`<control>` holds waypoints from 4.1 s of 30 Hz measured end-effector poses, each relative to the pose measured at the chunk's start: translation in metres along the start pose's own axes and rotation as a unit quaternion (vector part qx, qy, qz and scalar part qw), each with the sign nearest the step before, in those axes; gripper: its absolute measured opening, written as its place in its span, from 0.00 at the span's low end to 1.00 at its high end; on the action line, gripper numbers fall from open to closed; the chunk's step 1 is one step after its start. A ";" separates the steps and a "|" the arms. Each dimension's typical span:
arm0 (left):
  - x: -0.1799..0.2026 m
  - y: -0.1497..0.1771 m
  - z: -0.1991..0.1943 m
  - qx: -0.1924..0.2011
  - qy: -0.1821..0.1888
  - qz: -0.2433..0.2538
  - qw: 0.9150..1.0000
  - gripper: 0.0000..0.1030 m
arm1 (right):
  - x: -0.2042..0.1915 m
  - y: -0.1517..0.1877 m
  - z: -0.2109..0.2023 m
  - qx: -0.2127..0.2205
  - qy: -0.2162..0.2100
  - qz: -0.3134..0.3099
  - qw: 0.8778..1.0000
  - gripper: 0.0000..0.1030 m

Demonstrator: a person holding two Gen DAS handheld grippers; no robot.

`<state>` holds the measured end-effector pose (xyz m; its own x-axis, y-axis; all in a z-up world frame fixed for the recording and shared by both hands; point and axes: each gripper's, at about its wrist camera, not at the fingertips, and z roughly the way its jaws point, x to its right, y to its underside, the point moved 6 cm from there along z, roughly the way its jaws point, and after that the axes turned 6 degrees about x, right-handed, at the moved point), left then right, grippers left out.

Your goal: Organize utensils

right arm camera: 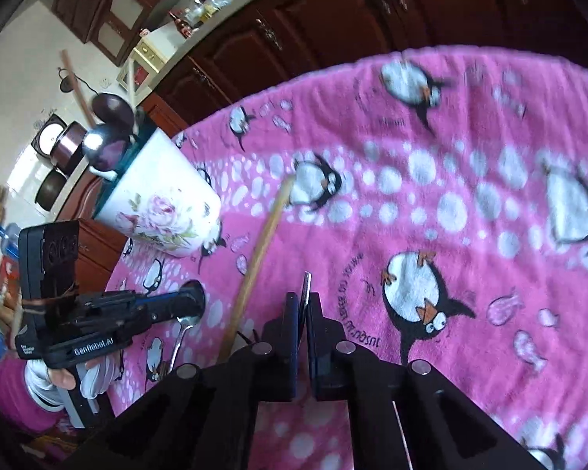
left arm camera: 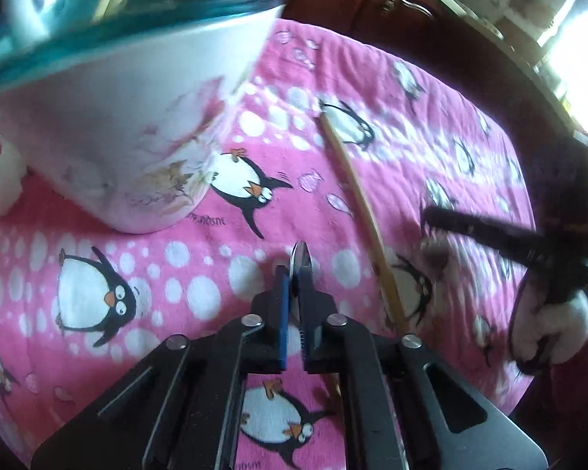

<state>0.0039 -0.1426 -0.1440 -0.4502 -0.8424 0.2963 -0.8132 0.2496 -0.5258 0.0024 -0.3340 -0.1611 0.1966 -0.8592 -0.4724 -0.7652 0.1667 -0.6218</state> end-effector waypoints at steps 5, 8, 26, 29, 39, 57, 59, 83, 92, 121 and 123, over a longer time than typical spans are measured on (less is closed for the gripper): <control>-0.003 -0.008 -0.031 0.031 0.009 -0.016 0.999 0.01 | -0.023 -0.018 -0.031 0.041 0.017 -0.037 0.998 0.02; 0.001 -0.017 -0.060 0.062 0.015 -0.012 0.998 0.01 | -0.041 -0.029 -0.051 0.067 0.021 -0.060 0.996 0.01; -0.033 -0.095 -0.218 0.233 -0.035 -0.023 0.972 0.01 | -0.157 -0.105 -0.128 0.190 -0.013 -0.134 0.973 0.01; -0.046 -0.114 -0.232 0.254 -0.056 -0.028 0.965 0.01 | -0.182 -0.124 -0.129 0.209 -0.010 -0.146 0.967 0.01; -0.085 -0.164 -0.239 0.312 -0.148 -0.019 0.938 0.01 | -0.246 -0.186 -0.083 0.246 0.068 -0.213 0.943 0.01; -0.085 -0.174 -0.175 0.302 -0.210 0.054 0.928 0.01 | -0.238 -0.198 0.000 0.233 0.170 -0.265 0.920 0.01; -0.083 -0.170 -0.169 0.295 -0.212 0.059 0.930 0.01 | -0.238 -0.193 0.006 0.224 0.168 -0.271 0.921 0.01; -0.081 -0.149 -0.124 0.228 -0.188 0.021 0.955 0.02 | -0.204 -0.183 0.012 0.167 0.074 -0.168 0.969 0.22; -0.080 -0.146 -0.130 0.225 -0.182 0.008 0.957 0.32 | -0.199 -0.184 0.002 0.173 0.075 -0.157 0.970 0.26; -0.052 -0.115 -0.194 0.247 -0.184 -0.009 0.951 0.59 | -0.211 -0.135 -0.067 0.179 0.068 -0.154 0.969 0.39; -0.049 -0.109 -0.195 0.245 -0.182 -0.010 0.952 0.59 | -0.209 -0.127 -0.069 0.173 0.072 -0.150 0.971 0.39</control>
<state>0.0427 -0.0356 0.0548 -0.2070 -0.9765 0.0607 -0.5099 0.0547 -0.8585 0.0162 -0.2087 0.0593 0.2723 -0.9488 -0.1598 -0.4305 0.0284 -0.9021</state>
